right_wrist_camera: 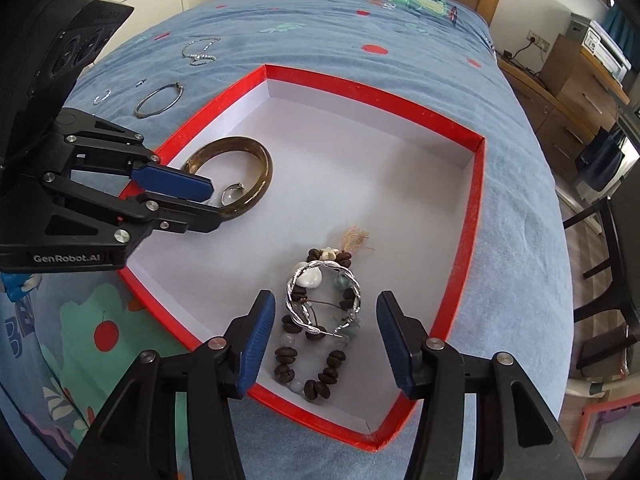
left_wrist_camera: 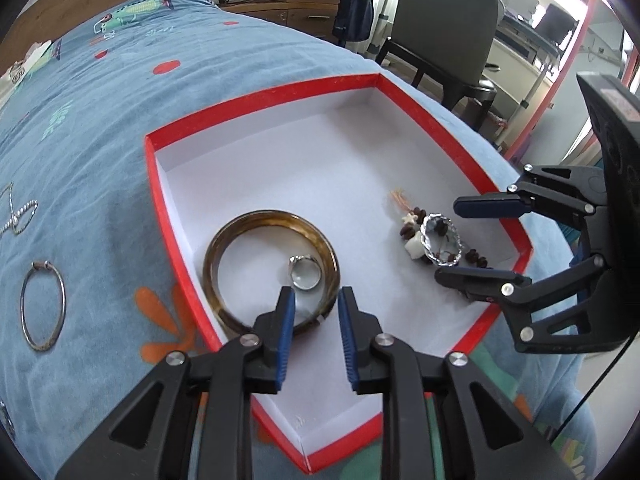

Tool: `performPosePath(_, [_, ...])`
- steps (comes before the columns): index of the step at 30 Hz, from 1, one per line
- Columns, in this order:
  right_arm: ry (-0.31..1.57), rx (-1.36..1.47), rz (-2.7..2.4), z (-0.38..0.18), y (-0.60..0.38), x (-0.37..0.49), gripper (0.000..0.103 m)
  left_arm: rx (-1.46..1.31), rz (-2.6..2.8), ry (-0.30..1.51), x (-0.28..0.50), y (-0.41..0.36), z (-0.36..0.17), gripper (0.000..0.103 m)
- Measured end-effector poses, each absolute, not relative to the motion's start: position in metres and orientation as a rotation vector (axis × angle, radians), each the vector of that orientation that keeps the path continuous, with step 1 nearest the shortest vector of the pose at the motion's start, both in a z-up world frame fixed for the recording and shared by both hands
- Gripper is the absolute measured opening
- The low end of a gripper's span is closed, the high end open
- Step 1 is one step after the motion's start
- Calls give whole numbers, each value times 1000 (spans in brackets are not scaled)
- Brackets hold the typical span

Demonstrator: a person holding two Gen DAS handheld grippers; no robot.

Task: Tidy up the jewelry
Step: 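Withdraw both tools from the box toward the remaining jewelry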

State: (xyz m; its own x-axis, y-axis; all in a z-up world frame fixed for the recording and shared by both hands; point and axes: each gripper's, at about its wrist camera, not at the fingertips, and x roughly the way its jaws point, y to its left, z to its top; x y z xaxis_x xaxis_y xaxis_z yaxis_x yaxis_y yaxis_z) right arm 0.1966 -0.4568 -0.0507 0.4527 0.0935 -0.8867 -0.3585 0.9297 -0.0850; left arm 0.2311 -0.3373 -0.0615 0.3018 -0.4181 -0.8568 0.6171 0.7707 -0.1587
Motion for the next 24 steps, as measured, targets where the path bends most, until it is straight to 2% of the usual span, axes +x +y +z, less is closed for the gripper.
performPosePath(8, [1055,-255,228,-30,-462,185,55,185,-678,1024,217,-311,-36,23])
performPosePath(13, [1028,-238,199,-8,-457,170,55,162,-644,987,197,-282,-14,32])
performPosePath(17, [1000,-235,200,11,-442,151,55,149,-595,969,178,-249,1,37])
performPosePath(24, [931,-213,232,42,-401,120,58,122,-517,938,132,-170,20,38])
